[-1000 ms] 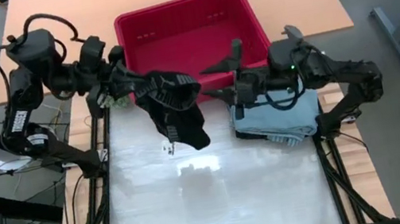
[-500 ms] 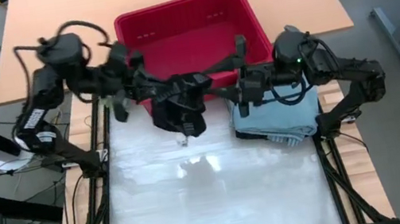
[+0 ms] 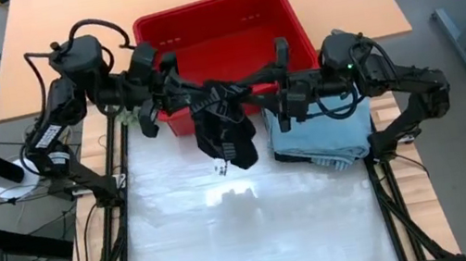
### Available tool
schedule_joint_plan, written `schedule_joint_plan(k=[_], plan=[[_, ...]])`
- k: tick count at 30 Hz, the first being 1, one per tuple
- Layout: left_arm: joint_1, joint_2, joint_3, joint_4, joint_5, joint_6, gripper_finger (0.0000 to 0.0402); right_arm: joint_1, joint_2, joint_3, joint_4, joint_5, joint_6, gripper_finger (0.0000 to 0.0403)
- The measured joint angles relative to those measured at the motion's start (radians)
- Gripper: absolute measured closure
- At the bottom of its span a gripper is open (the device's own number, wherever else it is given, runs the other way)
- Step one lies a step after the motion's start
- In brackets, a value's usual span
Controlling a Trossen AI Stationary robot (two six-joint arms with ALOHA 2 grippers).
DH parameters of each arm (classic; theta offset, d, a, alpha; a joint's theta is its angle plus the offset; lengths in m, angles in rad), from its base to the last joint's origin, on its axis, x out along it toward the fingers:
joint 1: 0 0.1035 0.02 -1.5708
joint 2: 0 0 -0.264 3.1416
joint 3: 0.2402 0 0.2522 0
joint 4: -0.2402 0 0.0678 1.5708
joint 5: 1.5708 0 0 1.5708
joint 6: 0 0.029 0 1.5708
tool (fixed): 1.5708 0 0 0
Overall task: Fold Laundry from Bin
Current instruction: Fold the black boxer short
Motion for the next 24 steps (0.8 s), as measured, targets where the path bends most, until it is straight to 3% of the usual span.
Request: schedule_joint_plan(k=[8, 15, 24], plan=[[0.0, 0.044, 0.0, 0.001, -0.029, 0.016, 0.0401, -0.002, -0.006, 0.0, -0.024, 0.015, -0.064, 0.0379], [0.001, 0.044, 0.0, -0.166, -0.188, 0.176, 0.0353, 0.026, -0.052, 0.0, -0.072, 0.261, -0.076, 0.0379], [-0.04, 0.051, 0.001, -0.415, -0.334, 0.299, 0.0253, 0.026, -0.144, 0.0, -0.172, 0.272, 0.075, 0.0379]])
